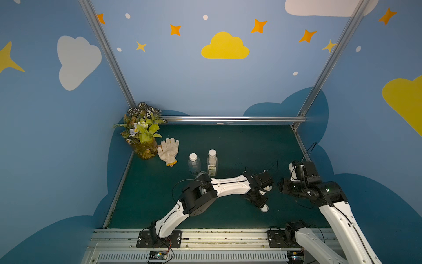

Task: Screw on the bottle caps
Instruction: Pick up the bottle cap from the center of the board.

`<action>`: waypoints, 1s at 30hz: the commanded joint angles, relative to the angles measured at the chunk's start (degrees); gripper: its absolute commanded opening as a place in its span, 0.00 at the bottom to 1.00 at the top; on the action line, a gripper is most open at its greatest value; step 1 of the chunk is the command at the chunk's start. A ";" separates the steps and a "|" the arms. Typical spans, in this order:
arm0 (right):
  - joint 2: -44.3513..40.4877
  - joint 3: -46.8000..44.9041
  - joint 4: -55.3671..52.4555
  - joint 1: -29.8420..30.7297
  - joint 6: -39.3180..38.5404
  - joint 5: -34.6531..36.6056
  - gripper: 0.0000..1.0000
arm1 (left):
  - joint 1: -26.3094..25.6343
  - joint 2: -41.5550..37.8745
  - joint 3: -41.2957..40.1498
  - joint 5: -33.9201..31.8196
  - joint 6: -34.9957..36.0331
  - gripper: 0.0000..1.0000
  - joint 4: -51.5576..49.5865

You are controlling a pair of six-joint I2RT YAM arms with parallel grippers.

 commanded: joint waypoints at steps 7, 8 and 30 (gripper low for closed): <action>-0.75 -0.63 0.78 -0.13 0.28 -0.77 0.55 | 0.14 2.99 0.96 1.95 -1.34 0.12 0.24; -0.81 -0.63 0.73 -0.13 0.29 -0.87 0.55 | 0.23 2.85 0.74 2.11 -1.34 0.09 0.24; -2.33 -5.48 6.91 -0.14 10.90 -24.59 0.67 | 8.33 -23.24 -26.36 4.73 -7.32 0.03 36.77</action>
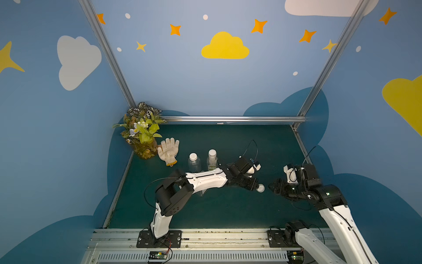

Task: Screw on the bottle caps
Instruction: Pick up the bottle cap from the center of the board.

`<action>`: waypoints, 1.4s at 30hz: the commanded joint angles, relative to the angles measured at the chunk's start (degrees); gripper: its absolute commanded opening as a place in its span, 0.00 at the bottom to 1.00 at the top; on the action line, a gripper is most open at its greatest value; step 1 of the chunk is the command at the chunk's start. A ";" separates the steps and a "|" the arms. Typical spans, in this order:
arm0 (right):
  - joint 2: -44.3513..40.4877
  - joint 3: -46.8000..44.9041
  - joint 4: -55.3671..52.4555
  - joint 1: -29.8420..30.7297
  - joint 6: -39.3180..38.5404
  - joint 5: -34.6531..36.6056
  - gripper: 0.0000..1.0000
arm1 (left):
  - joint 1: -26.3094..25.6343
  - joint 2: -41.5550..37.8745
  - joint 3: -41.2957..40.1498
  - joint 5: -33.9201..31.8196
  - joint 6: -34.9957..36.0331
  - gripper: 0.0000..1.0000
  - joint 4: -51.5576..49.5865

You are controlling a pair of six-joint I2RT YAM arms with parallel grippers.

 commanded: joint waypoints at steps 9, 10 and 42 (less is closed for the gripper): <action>-1.55 -5.66 9.63 -0.22 9.16 -6.95 0.55 | -0.78 -3.56 -3.51 -0.94 0.96 0.03 6.85; -1.50 -5.73 9.81 -0.28 9.28 -6.53 0.53 | -0.87 -3.56 -3.59 -0.90 1.05 0.03 6.89; 4.13 -8.11 15.37 -0.24 7.75 -6.37 0.09 | -0.96 -4.27 -5.18 4.06 -1.80 0.10 10.25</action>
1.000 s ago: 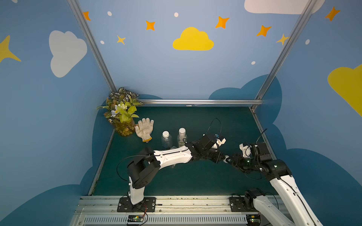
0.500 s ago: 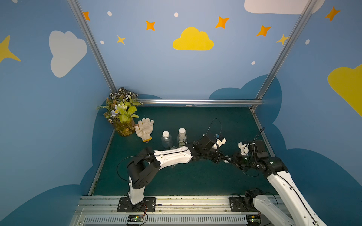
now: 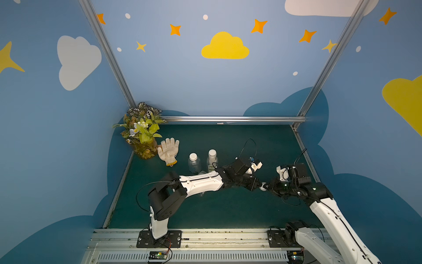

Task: Screw on the bottle caps
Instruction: Pick up the bottle cap from the center of the board.

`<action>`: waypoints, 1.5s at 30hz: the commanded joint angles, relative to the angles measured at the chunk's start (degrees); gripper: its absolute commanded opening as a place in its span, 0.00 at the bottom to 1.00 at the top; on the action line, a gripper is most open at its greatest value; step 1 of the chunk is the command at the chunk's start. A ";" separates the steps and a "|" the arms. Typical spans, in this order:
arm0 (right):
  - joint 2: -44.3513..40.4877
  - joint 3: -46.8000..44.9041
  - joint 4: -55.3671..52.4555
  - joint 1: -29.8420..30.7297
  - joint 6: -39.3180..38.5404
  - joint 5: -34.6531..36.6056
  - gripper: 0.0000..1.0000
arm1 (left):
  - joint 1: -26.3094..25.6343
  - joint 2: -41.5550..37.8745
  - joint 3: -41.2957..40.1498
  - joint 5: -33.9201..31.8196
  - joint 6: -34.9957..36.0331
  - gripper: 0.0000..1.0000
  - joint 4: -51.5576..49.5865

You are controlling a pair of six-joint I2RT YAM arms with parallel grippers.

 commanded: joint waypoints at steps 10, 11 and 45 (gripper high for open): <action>2.41 0.23 0.90 -0.16 -4.77 1.13 0.09 | -0.40 -0.68 -0.04 5.11 -1.02 0.08 3.99; 2.70 0.66 0.62 -0.10 -5.09 1.00 0.11 | -0.32 -0.60 -0.04 5.13 -0.93 0.05 3.99; -1.03 11.50 -6.89 -7.47 -10.37 -10.30 0.65 | 4.01 -10.53 -8.12 1.04 7.30 0.03 5.53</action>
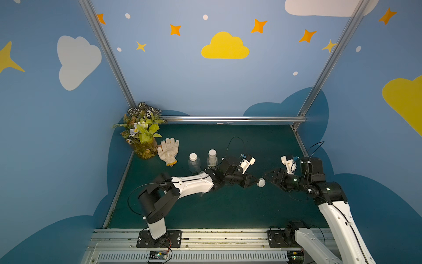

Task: Screw on the bottle caps
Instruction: Pick up the bottle cap from the center of the board.

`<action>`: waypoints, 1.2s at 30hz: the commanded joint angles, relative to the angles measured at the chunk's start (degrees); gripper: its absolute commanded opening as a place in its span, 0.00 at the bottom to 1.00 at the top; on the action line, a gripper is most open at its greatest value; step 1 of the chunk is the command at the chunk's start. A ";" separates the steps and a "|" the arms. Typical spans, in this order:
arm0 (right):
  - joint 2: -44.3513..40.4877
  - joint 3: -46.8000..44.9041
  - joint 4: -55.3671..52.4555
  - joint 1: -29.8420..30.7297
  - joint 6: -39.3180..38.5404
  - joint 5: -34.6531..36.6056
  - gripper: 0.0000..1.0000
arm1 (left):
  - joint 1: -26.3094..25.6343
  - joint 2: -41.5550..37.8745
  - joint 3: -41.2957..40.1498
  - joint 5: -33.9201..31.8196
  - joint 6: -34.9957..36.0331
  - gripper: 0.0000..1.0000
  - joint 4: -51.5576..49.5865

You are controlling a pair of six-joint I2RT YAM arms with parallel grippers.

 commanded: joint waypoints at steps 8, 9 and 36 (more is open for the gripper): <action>2.01 2.07 -4.24 -0.64 -3.55 -0.85 0.64 | -3.82 -12.57 2.88 -26.51 32.90 0.03 -20.63; 2.46 2.11 -4.28 -0.63 -2.98 -1.43 0.65 | -5.26 -13.84 2.04 -30.45 37.97 0.03 -19.35; -2.60 -18.20 49.00 7.31 58.64 -23.37 0.78 | -7.07 -24.89 -25.81 -28.43 54.39 0.03 36.57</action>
